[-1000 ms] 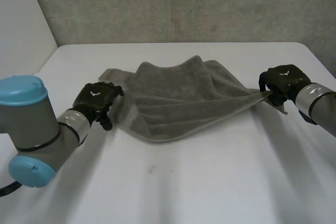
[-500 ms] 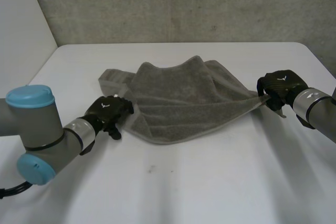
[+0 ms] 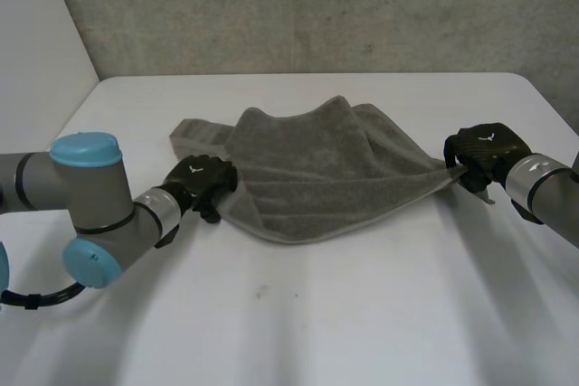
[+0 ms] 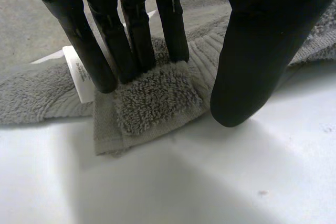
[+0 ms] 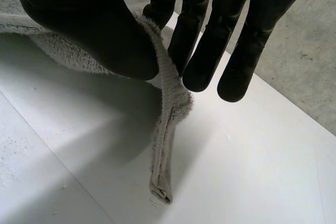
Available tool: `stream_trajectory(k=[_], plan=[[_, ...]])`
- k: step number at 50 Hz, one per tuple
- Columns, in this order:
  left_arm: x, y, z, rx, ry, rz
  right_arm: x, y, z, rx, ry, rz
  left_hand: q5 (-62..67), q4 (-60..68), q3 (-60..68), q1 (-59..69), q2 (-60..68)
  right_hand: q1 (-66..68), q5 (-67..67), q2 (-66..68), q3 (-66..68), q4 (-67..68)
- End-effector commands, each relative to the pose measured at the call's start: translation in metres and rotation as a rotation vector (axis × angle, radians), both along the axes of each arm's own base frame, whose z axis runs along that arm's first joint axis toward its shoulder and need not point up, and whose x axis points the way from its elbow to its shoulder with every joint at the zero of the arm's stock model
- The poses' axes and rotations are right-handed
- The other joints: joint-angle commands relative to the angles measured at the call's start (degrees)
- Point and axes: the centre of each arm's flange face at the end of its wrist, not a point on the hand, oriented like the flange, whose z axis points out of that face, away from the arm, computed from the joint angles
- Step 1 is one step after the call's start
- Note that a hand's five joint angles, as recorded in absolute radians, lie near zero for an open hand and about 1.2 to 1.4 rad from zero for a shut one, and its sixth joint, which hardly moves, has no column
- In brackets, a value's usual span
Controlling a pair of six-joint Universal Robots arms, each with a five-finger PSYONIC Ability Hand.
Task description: Fold the towel.
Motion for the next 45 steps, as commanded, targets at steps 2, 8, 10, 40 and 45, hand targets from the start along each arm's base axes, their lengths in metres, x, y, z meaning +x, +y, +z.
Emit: stream_trajectory(k=[2,8,10,40,45], plan=[[-0.003,-0.002,0.004,-0.019,0.003,-0.002,0.000,-0.001,0.000,-0.006,-0.001,-0.002,36.8,36.5,36.5,36.2,36.2,0.3,10.7,10.5,10.4,10.3],[-0.002,0.003,0.040,-0.082,0.013,0.011,-0.001,-0.004,0.010,-0.034,-0.004,-0.002,41.7,41.4,41.4,41.2,41.1,0.3,10.7,10.5,10.4,10.3],[0.000,0.007,0.050,-0.098,0.011,0.019,-0.001,-0.004,0.014,-0.041,-0.004,-0.003,41.7,41.4,41.4,41.2,41.1,0.3,10.7,10.5,10.4,10.3],[0.061,0.110,0.263,-0.561,-0.149,0.096,-0.018,0.080,0.229,-0.483,0.138,-0.006,41.7,41.4,41.4,41.2,41.1,0.3,10.7,10.5,10.4,10.3],[0.070,0.101,0.256,-0.501,-0.176,0.121,-0.017,0.075,0.219,-0.383,0.156,0.004,41.7,41.4,41.4,41.2,41.1,0.3,10.7,10.5,10.4,10.3]])
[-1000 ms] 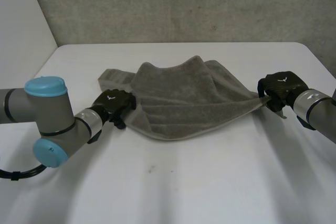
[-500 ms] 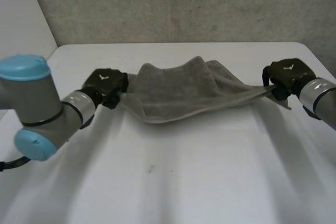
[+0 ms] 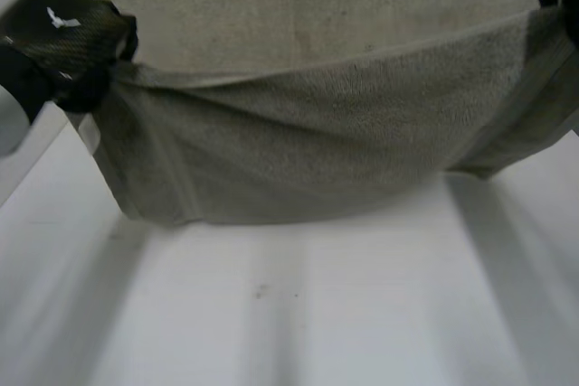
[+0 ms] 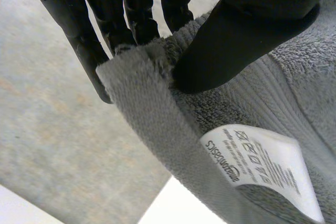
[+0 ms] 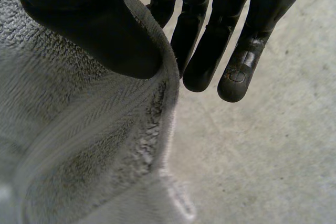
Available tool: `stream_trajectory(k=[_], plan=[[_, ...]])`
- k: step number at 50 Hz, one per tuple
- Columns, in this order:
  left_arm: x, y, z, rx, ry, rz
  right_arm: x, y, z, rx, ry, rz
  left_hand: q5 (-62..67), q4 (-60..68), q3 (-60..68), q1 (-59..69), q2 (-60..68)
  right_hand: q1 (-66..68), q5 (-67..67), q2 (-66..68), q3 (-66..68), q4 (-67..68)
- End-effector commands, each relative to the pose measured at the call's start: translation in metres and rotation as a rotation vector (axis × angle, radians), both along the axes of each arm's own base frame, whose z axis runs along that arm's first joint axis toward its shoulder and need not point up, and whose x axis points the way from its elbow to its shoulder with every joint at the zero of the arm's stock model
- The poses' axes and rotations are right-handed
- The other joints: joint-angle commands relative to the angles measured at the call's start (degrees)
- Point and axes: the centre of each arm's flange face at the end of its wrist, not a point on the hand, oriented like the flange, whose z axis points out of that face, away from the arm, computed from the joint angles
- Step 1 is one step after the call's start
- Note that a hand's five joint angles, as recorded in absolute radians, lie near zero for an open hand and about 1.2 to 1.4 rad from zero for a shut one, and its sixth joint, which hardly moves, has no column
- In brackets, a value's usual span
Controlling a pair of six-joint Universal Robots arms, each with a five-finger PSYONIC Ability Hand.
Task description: Fold the towel.
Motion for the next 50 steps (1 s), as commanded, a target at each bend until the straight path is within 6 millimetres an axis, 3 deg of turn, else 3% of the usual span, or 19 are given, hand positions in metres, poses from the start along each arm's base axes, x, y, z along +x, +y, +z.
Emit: stream_trajectory(k=[1,6,11,15,17,20,22,23,25,26,27,30,36,41,42,45,46,48,50], plan=[[0.010,-0.004,0.007,0.025,-0.003,0.038,0.001,0.002,0.005,0.074,0.015,0.003,10.9,10.3,10.5,14.0,10.3,0.2,10.7,10.5,10.4,10.3],[0.006,-0.039,-0.046,0.212,-0.042,0.047,0.015,-0.028,-0.049,0.275,0.109,0.038,10.9,10.3,10.5,14.0,10.3,0.2,10.7,10.5,10.4,10.3],[0.000,-0.069,-0.083,0.310,-0.066,0.049,0.029,-0.050,-0.082,0.340,0.161,0.051,10.9,10.3,10.5,14.0,10.3,0.2,10.7,10.5,10.4,10.3],[-0.006,-0.096,-0.093,0.311,-0.062,0.051,0.035,-0.072,-0.094,0.333,0.174,0.026,10.9,10.3,10.5,14.0,10.3,0.2,10.7,10.5,10.4,10.3],[-0.015,-0.124,-0.081,0.234,-0.034,0.046,0.044,-0.096,-0.085,0.222,0.164,-0.005,10.9,10.3,10.5,14.0,10.3,0.2,10.7,10.5,10.4,10.3],[-0.019,-0.138,-0.066,0.175,0.000,0.051,0.050,-0.109,-0.072,0.123,0.141,-0.014,10.9,10.3,10.5,14.0,10.3,0.2,10.7,10.5,10.4,10.3],[-0.023,-0.159,-0.019,0.020,0.133,0.074,0.061,-0.125,-0.031,-0.126,0.062,-0.019,10.9,10.3,10.5,14.0,10.3,0.2,10.7,10.5,10.4,10.3],[-0.023,-0.159,-0.019,0.019,0.134,0.075,0.061,-0.125,-0.031,-0.127,0.061,-0.019,10.9,10.3,10.5,14.0,10.3,0.2,10.7,10.5,10.4,10.3],[-0.022,-0.168,0.037,-0.158,0.320,0.083,0.066,-0.126,0.018,-0.362,-0.044,-0.018,10.9,10.3,10.5,14.0,10.3,0.2,10.7,10.5,10.4,10.3],[-0.022,-0.168,0.037,-0.159,0.321,0.083,0.066,-0.126,0.019,-0.363,-0.044,-0.018,10.9,10.3,10.5,14.0,10.3,0.2,10.7,10.5,10.4,10.3],[-0.020,-0.167,0.061,-0.232,0.412,0.076,0.065,-0.123,0.038,-0.441,-0.097,-0.019,10.9,10.3,10.5,14.0,10.3,0.2,10.7,10.5,10.4,10.3],[-0.017,-0.163,0.090,-0.308,0.544,0.050,0.062,-0.113,0.068,-0.539,-0.186,-0.008,10.9,10.3,10.5,14.0,10.3,0.2,10.7,10.5,10.4,10.3],[-0.015,-0.160,0.093,-0.293,0.598,0.036,0.061,-0.106,0.068,-0.494,-0.215,0.007,10.9,10.3,10.5,14.0,10.3,0.2,10.7,10.5,10.4,10.3],[-0.014,-0.169,0.032,-0.081,0.531,0.094,0.062,-0.110,0.010,-0.224,-0.143,0.006,10.9,10.3,10.5,14.0,10.3,0.2,10.7,10.5,10.4,10.3],[-0.014,-0.169,0.032,-0.080,0.530,0.094,0.062,-0.110,0.009,-0.223,-0.143,0.006,10.9,10.3,10.5,14.0,10.3,0.2,10.7,10.5,10.4,10.3],[-0.010,-0.170,-0.030,0.106,0.477,0.150,0.064,-0.112,-0.047,-0.021,-0.092,0.044,10.9,10.3,10.5,14.0,10.3,0.2,10.7,10.5,10.4,10.3],[-0.010,-0.170,-0.030,0.106,0.477,0.150,0.064,-0.112,-0.048,-0.020,-0.092,0.044,10.9,10.3,10.5,14.0,10.3,0.2,10.7,10.5,10.4,10.3],[-0.004,-0.168,-0.070,0.212,0.445,0.191,0.068,-0.109,-0.087,0.101,-0.066,0.103,10.9,10.3,10.5,14.0,10.3,0.2,10.7,10.5,10.4,10.3],[-0.002,-0.167,-0.090,0.256,0.431,0.205,0.070,-0.107,-0.106,0.154,-0.056,0.123,10.9,10.3,10.5,14.0,10.3,0.2,10.7,10.5,10.4,10.3]])
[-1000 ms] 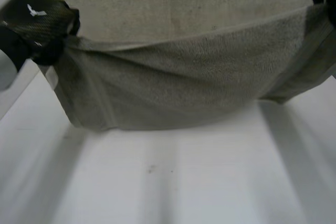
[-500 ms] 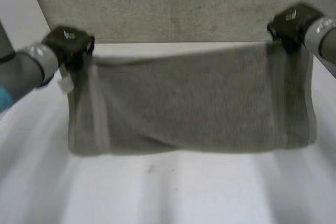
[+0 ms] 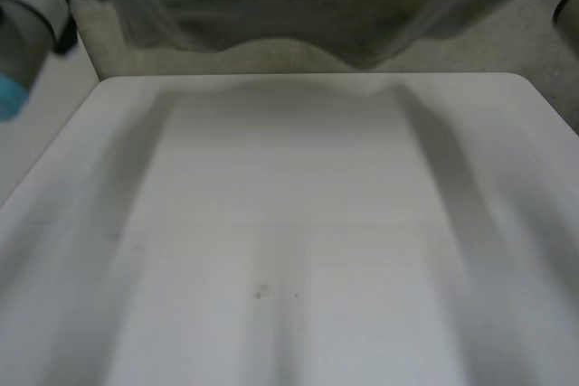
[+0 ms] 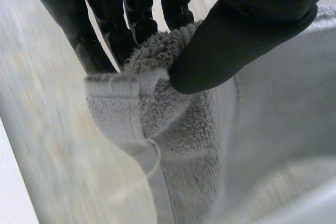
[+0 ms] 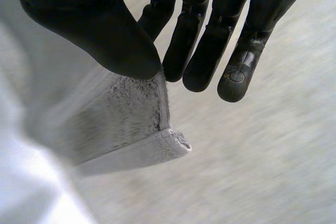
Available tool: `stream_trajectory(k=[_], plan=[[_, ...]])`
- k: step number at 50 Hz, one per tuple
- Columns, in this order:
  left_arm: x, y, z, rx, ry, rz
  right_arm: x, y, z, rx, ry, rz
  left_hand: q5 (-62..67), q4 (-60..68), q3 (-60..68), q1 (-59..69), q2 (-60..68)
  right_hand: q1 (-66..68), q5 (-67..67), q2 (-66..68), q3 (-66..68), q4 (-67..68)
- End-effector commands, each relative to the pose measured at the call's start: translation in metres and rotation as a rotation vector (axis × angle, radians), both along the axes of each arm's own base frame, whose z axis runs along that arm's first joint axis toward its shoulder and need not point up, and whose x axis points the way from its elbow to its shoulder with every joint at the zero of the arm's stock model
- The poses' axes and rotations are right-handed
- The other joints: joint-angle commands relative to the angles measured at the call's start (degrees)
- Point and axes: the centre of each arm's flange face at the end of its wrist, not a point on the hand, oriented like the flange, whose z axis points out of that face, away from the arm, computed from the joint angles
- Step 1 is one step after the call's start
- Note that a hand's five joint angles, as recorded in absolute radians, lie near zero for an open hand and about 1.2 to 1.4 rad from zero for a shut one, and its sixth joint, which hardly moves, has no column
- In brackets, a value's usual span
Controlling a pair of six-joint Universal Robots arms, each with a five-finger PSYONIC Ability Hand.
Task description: Fold the towel.
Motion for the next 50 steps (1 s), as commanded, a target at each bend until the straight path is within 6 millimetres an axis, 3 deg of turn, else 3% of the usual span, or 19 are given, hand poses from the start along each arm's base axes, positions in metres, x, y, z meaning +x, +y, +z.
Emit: stream_trajectory(k=[1,2,3,4,6,7,9,13,18,23,26,28,33,38,42,44,45,48,50], plan=[[0.010,0.008,-0.112,0.308,-0.077,0.018,0.008,0.005,-0.110,0.325,0.088,0.120,10.8,10.2,10.3,14.0,10.3,0.2,10.7,10.5,10.4,10.3],[0.010,0.008,-0.112,0.308,-0.077,0.018,0.008,0.005,-0.111,0.326,0.088,0.120,10.8,10.2,10.3,14.0,10.3,0.2,10.7,10.5,10.4,10.3],[0.011,0.011,-0.129,0.337,-0.098,0.018,0.008,0.004,-0.135,0.373,0.110,0.121,10.8,10.2,10.3,14.0,10.3,0.2,10.7,10.5,10.4,10.3],[0.011,0.011,-0.129,0.337,-0.098,0.018,0.008,0.004,-0.135,0.374,0.110,0.121,10.8,10.2,10.3,14.0,10.3,0.2,10.7,10.5,10.4,10.3],[0.012,0.017,-0.162,0.376,-0.170,0.017,0.007,0.005,-0.178,0.456,0.177,0.120,10.8,10.2,10.3,14.0,10.3,0.2,10.7,10.5,10.4,10.3],[0.012,0.017,-0.162,0.376,-0.170,0.017,0.007,0.005,-0.179,0.456,0.177,0.120,10.8,10.2,10.3,14.0,10.3,0.2,10.7,10.5,10.4,10.3],[0.013,0.027,-0.186,0.407,-0.261,0.010,0.004,0.011,-0.205,0.511,0.251,0.113,10.8,10.2,10.3,14.0,10.3,0.2,10.7,10.5,10.4,10.3],[0.015,0.038,-0.201,0.444,-0.337,0.001,-0.001,0.018,-0.213,0.543,0.283,0.089,10.8,10.2,10.3,14.0,10.3,0.2,10.7,10.5,10.4,10.3],[0.019,0.060,-0.195,0.460,-0.403,-0.007,-0.006,0.039,-0.188,0.535,0.292,0.081,10.8,10.2,10.3,14.0,10.3,0.2,10.7,10.5,10.4,10.3],[0.027,0.108,-0.171,0.485,-0.448,-0.076,-0.026,0.085,-0.144,0.578,0.342,0.079,10.8,10.2,10.3,14.0,10.3,0.2,10.7,10.5,10.4,10.3],[0.031,0.122,-0.166,0.500,-0.463,-0.090,-0.034,0.100,-0.136,0.603,0.383,0.077,10.8,10.2,10.3,14.0,10.3,0.2,10.7,10.5,10.4,10.3],[0.042,0.149,-0.151,0.512,-0.509,-0.101,-0.048,0.128,-0.125,0.650,0.487,0.090,10.8,10.2,10.3,14.0,10.3,0.2,10.7,10.5,10.4,10.3],[0.056,0.176,-0.134,0.486,-0.593,-0.116,-0.062,0.147,-0.109,0.632,0.593,0.089,10.8,10.2,10.3,14.0,10.3,0.2,10.7,10.5,10.4,10.3],[0.062,0.174,-0.127,0.439,-0.636,-0.135,-0.060,0.139,-0.098,0.539,0.572,0.070,10.8,10.2,10.3,14.0,10.3,0.2,10.7,10.5,10.4,10.3],[0.061,0.163,-0.125,0.422,-0.632,-0.140,-0.056,0.121,-0.108,0.533,0.539,0.066,10.8,10.2,10.3,14.0,10.3,0.2,10.7,10.5,10.4,10.3],[0.056,0.141,-0.140,0.445,-0.637,-0.162,-0.054,0.094,-0.121,0.521,0.521,0.045,10.8,10.2,10.3,14.0,10.3,0.2,10.7,10.5,10.4,10.3],[0.056,0.141,-0.140,0.445,-0.637,-0.163,-0.054,0.094,-0.121,0.521,0.521,0.045,10.8,10.2,10.3,14.0,10.3,0.2,10.7,10.5,10.4,10.3],[0.038,0.120,-0.146,0.427,-0.650,-0.211,-0.049,0.069,-0.133,0.510,0.502,0.028,10.8,10.2,10.3,14.0,10.3,0.2,10.7,10.5,10.4,10.3],[0.020,0.095,-0.154,0.407,-0.658,-0.235,-0.034,0.048,-0.148,0.494,0.498,0.027,10.8,10.2,10.3,14.0,10.3,0.2,10.7,10.5,10.4,10.3]])
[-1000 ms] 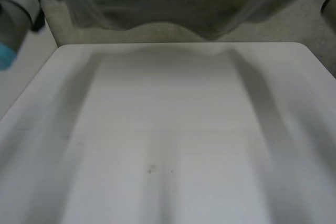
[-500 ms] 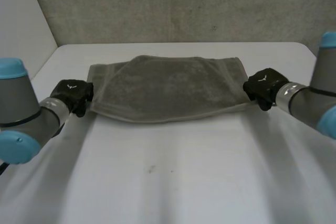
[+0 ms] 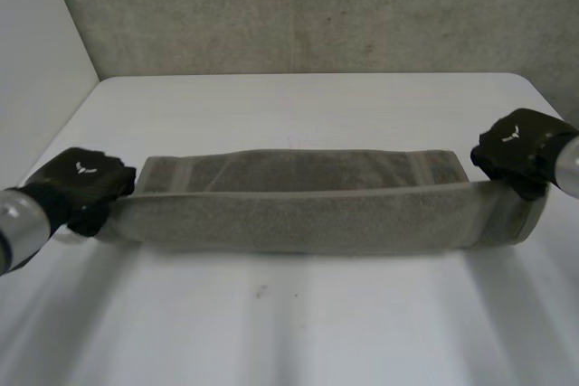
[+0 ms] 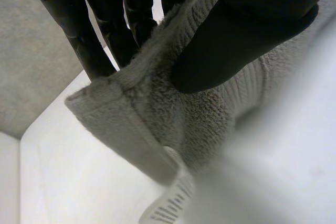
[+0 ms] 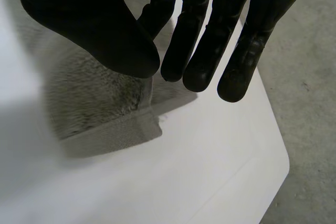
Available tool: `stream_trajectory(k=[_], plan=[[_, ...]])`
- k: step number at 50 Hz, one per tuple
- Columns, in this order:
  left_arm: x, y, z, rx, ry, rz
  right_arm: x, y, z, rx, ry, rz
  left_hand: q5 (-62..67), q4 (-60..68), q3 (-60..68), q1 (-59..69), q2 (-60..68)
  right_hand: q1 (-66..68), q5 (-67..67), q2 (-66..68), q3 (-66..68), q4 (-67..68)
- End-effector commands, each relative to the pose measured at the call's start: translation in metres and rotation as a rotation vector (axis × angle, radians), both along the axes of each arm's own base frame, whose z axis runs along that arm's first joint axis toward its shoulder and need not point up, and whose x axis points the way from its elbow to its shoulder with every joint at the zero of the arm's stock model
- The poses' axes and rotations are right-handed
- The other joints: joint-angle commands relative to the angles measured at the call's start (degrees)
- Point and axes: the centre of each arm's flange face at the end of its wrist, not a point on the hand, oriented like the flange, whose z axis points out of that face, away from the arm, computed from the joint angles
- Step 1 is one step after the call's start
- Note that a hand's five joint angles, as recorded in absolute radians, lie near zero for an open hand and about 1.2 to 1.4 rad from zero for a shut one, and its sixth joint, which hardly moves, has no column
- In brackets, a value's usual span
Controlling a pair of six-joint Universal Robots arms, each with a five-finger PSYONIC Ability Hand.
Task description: Fold the towel.
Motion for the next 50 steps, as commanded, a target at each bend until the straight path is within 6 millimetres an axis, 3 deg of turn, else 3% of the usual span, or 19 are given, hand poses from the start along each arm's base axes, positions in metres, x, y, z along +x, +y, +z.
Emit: stream_trajectory(k=[1,2,3,5,6,8,9,12,17,23,37,39,41,45,50], plan=[[-0.037,-0.056,-0.022,0.000,0.001,-0.080,0.022,-0.060,-0.036,-0.038,-0.034,-0.026,10.8,10.2,10.3,14.0,10.2,0.2,10.7,10.5,10.4,10.3],[-0.043,-0.071,-0.025,-0.011,0.005,-0.075,0.033,-0.069,-0.043,-0.056,-0.035,-0.022,10.8,10.2,10.3,14.0,10.2,0.2,10.7,10.5,10.4,10.3],[-0.043,-0.071,-0.025,-0.011,0.005,-0.075,0.033,-0.069,-0.043,-0.056,-0.035,-0.021,10.8,10.2,10.3,14.0,10.2,0.2,10.7,10.5,10.4,10.3],[-0.052,-0.101,-0.032,-0.039,0.015,-0.050,0.044,-0.090,-0.055,-0.095,-0.038,-0.039,10.8,10.2,10.3,14.0,10.2,0.2,10.7,10.5,10.4,10.3],[-0.052,-0.101,-0.032,-0.039,0.015,-0.050,0.044,-0.090,-0.055,-0.095,-0.038,-0.039,10.8,10.2,10.3,14.0,10.2,0.2,10.7,10.5,10.4,10.3],[-0.059,-0.131,-0.041,-0.076,0.018,-0.018,0.052,-0.111,-0.068,-0.135,-0.053,-0.057,10.8,10.2,10.3,14.0,10.2,0.2,10.7,10.5,10.4,10.3],[-0.059,-0.131,-0.041,-0.076,0.018,-0.017,0.052,-0.111,-0.069,-0.135,-0.054,-0.058,10.8,10.2,10.3,14.0,10.2,0.2,10.7,10.5,10.4,10.3],[-0.076,-0.162,-0.053,-0.142,0.008,0.009,0.064,-0.137,-0.078,-0.218,-0.105,-0.070,10.8,10.2,10.3,14.0,10.2,0.2,10.7,10.5,10.4,10.3],[-0.079,-0.184,-0.063,-0.179,0.000,0.047,0.074,-0.153,-0.082,-0.289,-0.133,-0.063,10.8,10.2,10.3,14.0,10.2,0.2,10.7,10.5,10.4,10.3],[-0.081,-0.193,-0.074,-0.182,-0.002,0.053,0.082,-0.164,-0.080,-0.352,-0.148,-0.075,10.8,10.2,10.3,14.0,10.2,0.2,10.7,10.5,10.4,10.3],[-0.081,-0.193,-0.089,-0.153,-0.011,0.055,0.083,-0.167,-0.086,-0.350,-0.147,-0.080,10.8,10.2,10.3,14.0,10.2,0.2,10.7,10.5,10.4,10.3],[-0.081,-0.193,-0.089,-0.154,-0.013,0.053,0.082,-0.166,-0.085,-0.329,-0.170,-0.093,10.8,10.2,10.3,14.0,10.2,-59.5,-49.0,-49.2,-49.3,-49.4],[-0.081,-0.193,-0.090,-0.151,-0.014,0.053,0.078,-0.166,-0.082,-0.309,-0.210,-0.114,10.8,10.2,10.3,14.0,10.2,-67.5,-56.9,-57.2,-57.3,-57.4],[-0.081,-0.192,-0.090,-0.145,-0.013,0.054,0.073,-0.161,-0.072,-0.226,-0.319,-0.149,10.6,10.1,10.2,13.8,10.1,-66.7,-56.2,-56.4,-56.5,-56.6],[-0.080,-0.185,-0.091,-0.099,-0.019,0.052,0.050,-0.159,-0.072,0.001,-0.497,-0.167,9.1,8.6,8.7,12.3,8.6,-54.2,-43.6,-43.8,-43.9,-44.1]])
